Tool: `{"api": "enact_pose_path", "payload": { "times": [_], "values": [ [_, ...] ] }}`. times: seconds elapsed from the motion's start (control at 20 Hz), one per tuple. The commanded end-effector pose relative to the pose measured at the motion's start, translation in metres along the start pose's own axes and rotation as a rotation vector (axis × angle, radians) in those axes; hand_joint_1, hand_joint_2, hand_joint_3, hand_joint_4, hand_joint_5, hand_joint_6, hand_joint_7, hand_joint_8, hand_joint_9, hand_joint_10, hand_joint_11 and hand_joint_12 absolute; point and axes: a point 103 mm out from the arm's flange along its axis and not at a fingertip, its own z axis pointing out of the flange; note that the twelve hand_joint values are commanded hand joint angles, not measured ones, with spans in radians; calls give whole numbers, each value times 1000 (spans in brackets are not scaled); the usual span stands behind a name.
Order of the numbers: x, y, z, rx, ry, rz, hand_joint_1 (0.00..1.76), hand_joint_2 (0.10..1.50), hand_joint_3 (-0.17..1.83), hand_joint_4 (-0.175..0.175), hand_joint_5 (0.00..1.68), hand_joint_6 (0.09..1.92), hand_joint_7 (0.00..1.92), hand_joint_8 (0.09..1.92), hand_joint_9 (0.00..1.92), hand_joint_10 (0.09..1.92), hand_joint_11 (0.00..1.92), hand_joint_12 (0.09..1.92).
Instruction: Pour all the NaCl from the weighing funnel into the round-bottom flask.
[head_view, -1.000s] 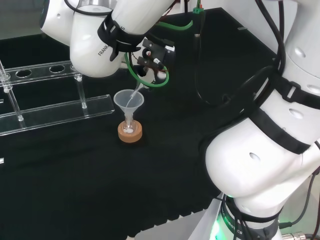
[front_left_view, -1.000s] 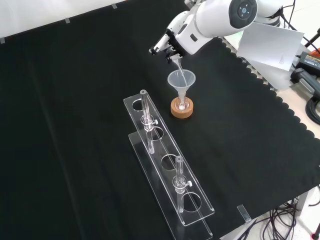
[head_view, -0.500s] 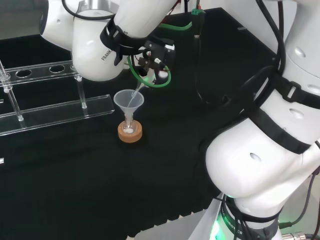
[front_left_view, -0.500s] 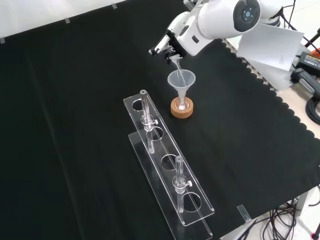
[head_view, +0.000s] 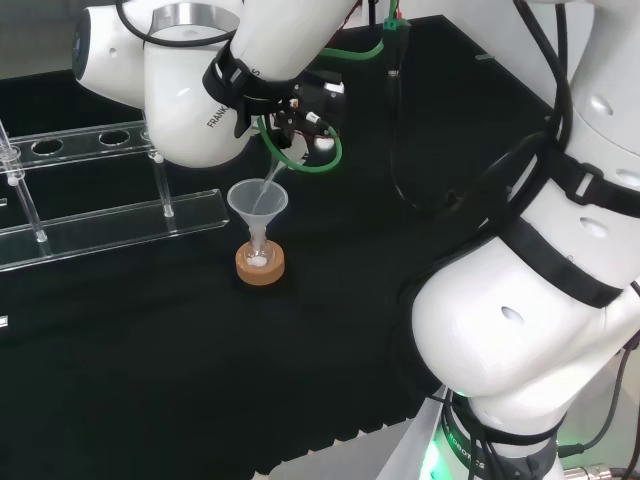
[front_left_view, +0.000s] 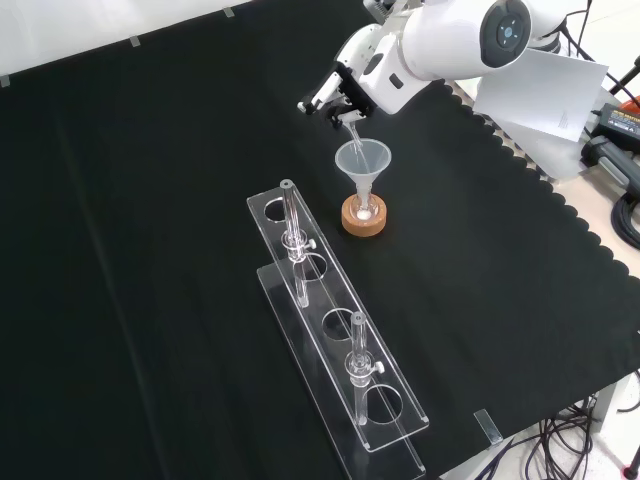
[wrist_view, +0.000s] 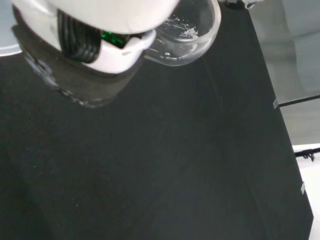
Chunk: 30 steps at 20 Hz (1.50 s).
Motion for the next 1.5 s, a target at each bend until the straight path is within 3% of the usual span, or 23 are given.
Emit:
{"api": "enact_pose_path", "payload": {
  "times": [0.05, 0.55, 1.5],
  "values": [
    [-1, 2, -3, -14, -27, -11, 1140, 640, 574, 175, 1499, 186, 1764, 87, 1145, 155, 88, 1522],
    [4, 6, -4, -29, -99, -50, 1140, 641, 574, 175, 1494, 195, 1764, 87, 1145, 155, 87, 1523],
    [6, 11, -13, -40, -185, -67, 1139, 643, 573, 175, 1485, 214, 1764, 87, 1142, 153, 84, 1523]
  ]
}}
